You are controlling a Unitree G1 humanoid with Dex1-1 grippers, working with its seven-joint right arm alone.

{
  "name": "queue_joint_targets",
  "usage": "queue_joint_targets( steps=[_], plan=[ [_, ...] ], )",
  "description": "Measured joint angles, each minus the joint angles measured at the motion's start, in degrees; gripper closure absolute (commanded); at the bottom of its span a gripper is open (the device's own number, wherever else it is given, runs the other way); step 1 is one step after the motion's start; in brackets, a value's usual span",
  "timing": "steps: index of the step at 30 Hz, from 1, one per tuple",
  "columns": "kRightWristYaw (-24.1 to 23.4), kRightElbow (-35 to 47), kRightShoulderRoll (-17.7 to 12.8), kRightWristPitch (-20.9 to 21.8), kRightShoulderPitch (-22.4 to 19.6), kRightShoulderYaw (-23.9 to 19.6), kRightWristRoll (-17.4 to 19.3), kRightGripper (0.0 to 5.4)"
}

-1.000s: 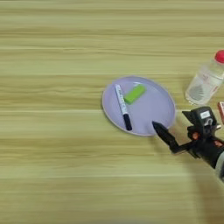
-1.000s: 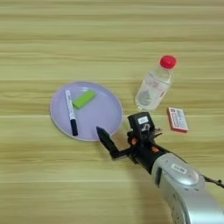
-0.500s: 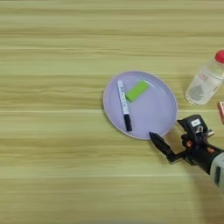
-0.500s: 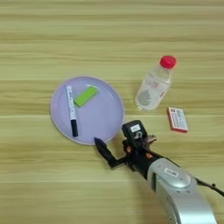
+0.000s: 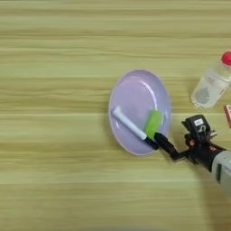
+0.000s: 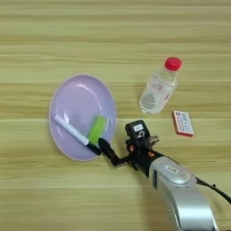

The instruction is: Move the objects on the table

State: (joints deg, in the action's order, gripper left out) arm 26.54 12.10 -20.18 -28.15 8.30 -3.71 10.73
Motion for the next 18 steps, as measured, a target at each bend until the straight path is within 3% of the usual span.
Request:
queue_joint_targets(
  steps=[18],
  plan=[
    [-0.07, -0.45, 1.81, -0.41, -3.57, 1.80, -0.41, 0.05]
  ],
)
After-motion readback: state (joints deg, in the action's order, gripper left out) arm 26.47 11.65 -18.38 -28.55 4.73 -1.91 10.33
